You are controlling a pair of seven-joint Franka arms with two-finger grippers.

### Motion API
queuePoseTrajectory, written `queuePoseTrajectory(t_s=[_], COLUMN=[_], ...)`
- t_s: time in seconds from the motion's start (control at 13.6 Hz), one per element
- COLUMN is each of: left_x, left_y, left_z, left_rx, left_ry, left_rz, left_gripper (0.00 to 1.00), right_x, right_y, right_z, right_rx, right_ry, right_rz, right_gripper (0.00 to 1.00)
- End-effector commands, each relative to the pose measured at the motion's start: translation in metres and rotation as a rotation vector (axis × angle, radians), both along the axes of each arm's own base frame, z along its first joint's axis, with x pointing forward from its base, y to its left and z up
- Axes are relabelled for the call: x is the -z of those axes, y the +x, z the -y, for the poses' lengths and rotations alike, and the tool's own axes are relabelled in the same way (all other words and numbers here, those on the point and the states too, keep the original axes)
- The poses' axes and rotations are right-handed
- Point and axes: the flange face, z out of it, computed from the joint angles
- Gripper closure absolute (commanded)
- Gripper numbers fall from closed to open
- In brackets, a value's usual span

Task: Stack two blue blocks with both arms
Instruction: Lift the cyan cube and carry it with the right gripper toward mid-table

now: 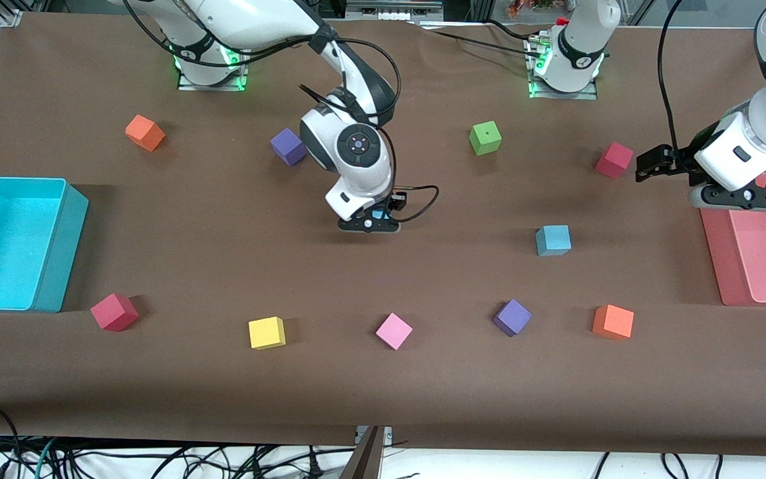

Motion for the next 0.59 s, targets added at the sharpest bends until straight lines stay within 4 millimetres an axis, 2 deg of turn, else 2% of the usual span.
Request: queuePoseTrajectory(t_s=[0.0,0.15,0.51], left_x=[-0.004,-0.003,-0.003], left_y=[0.001,0.001,0.002], left_z=[-0.003,-0.006,-0.007], left_rx=[0.014,0.01,0.007], left_ry=[-0.015,-0.015,-0.015], left_rz=[-0.008,-0.01,-0.01], left_gripper=[0.0,0.0,0.0], right_x=[0.018,0.031,0.05], right_y=[-0.007,-0.016,-0.026], right_z=[-0.022,-0.035,-0.045], right_rx=[0.016,0.024,0.009], right_ry=[-0.002,0.002,0.004], right_rz=[-0.004,0.003,0.006], right_gripper=[0.71,0.71,0.71])
